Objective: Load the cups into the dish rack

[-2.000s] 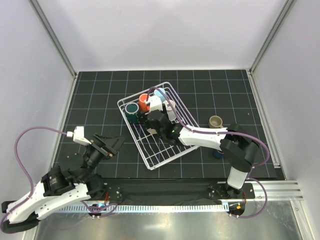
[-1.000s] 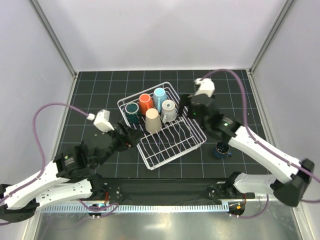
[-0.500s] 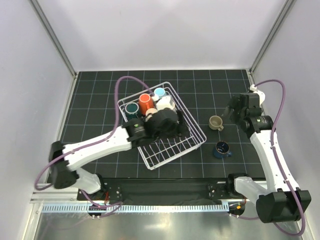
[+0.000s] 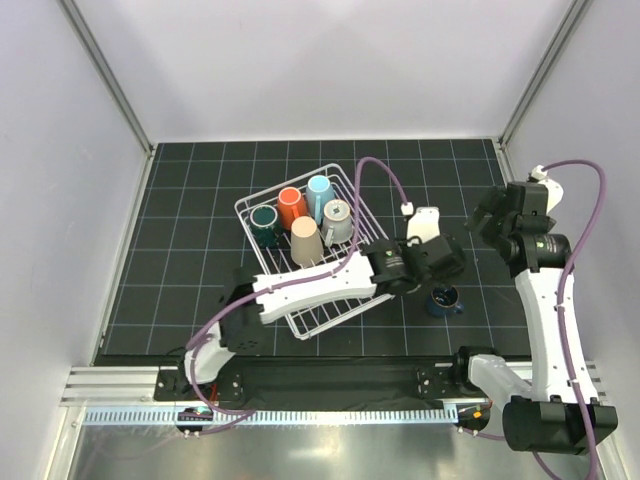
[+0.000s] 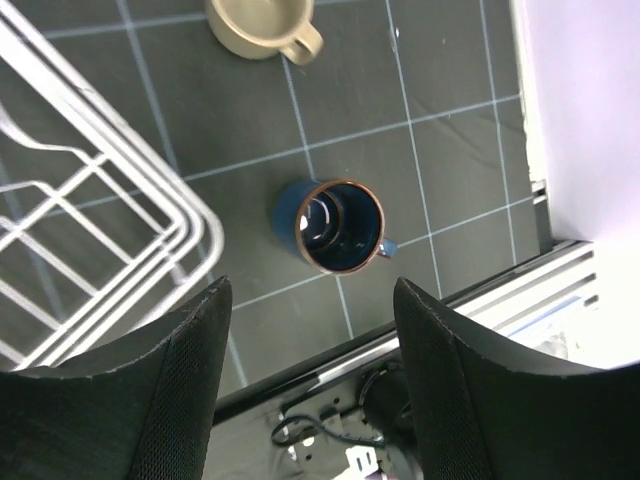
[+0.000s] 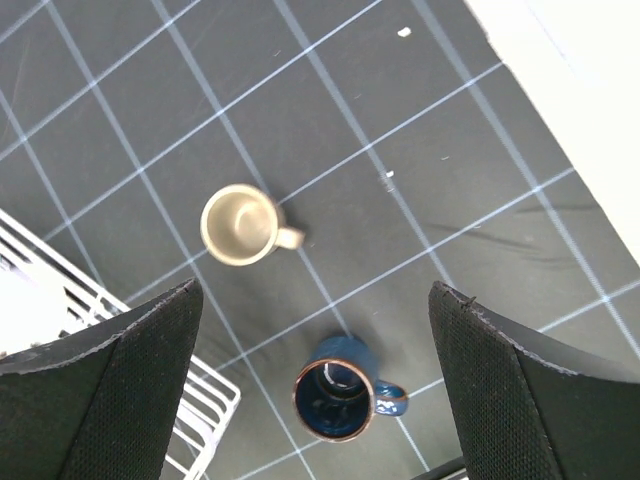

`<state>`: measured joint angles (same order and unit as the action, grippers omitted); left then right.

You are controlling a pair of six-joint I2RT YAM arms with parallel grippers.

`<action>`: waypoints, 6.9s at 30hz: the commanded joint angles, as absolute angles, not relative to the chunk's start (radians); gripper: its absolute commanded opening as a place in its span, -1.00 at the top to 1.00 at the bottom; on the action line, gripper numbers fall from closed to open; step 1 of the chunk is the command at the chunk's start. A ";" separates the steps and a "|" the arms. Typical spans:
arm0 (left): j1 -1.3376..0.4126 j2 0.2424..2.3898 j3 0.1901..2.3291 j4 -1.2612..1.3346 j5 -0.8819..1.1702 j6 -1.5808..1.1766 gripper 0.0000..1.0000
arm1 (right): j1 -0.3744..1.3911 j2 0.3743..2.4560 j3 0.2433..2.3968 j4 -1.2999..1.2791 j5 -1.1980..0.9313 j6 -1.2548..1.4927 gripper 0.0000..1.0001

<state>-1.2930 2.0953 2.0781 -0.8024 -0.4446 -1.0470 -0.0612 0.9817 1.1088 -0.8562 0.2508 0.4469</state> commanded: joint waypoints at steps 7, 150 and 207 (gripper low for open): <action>-1.330 2.258 2.281 -0.951 -0.482 -1.176 -0.33 | -0.140 0.953 1.226 -0.902 0.282 0.417 -0.86; -1.402 0.336 0.641 0.060 -0.638 -0.747 1.00 | 1.098 0.994 0.819 0.402 -0.281 1.149 -0.43; -1.404 0.213 0.675 -0.707 -0.881 -1.279 -0.32 | 1.167 1.564 1.511 -1.509 0.833 2.083 0.92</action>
<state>-1.4010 0.2058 0.6498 -0.6827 -0.8852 -1.2579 1.1698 1.5696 1.5009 -1.2587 0.7528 1.8942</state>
